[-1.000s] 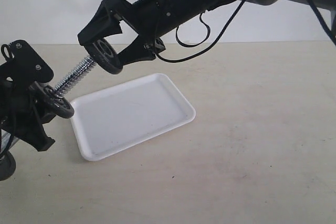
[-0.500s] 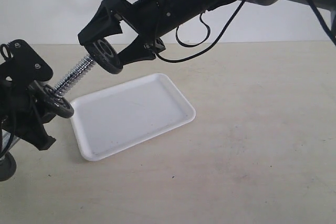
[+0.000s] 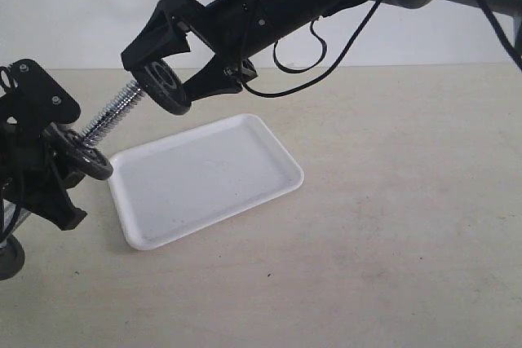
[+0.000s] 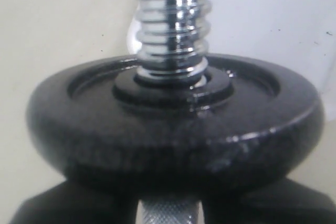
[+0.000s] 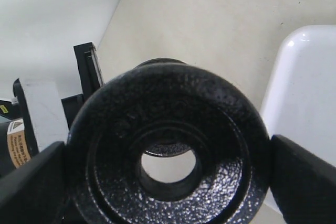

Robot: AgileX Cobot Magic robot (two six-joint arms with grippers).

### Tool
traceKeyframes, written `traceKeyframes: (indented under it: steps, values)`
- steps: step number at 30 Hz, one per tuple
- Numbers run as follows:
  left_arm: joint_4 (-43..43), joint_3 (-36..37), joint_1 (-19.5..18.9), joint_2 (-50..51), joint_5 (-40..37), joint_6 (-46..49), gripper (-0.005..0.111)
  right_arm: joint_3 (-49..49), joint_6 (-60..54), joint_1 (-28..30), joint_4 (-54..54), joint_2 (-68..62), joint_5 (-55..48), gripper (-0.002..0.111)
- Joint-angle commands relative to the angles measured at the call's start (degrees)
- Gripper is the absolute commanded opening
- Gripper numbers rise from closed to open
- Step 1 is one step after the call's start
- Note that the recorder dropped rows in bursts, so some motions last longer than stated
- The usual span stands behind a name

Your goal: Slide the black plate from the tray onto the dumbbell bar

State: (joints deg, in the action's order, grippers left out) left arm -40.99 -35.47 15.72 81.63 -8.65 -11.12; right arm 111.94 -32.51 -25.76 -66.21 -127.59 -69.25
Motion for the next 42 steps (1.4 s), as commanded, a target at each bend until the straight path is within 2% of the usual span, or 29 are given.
traceKeyframes:
  steps: [1, 17, 42]
  values:
    - [-8.89, -1.85, 0.35, -2.27, 40.3, -3.81, 0.004, 0.86, -0.57, 0.05, -3.32, 1.12, -0.22, 0.0]
    - [-11.57, -1.85, 0.35, -2.27, 37.36, -4.35, 0.004, 0.86, -0.57, 0.05, -3.22, 1.12, -0.71, 0.0]
    - [-12.5, -0.72, 0.35, -2.27, 37.69, -4.29, 0.004, 0.86, -0.9, -0.06, -6.21, 1.12, -0.71, 0.0]
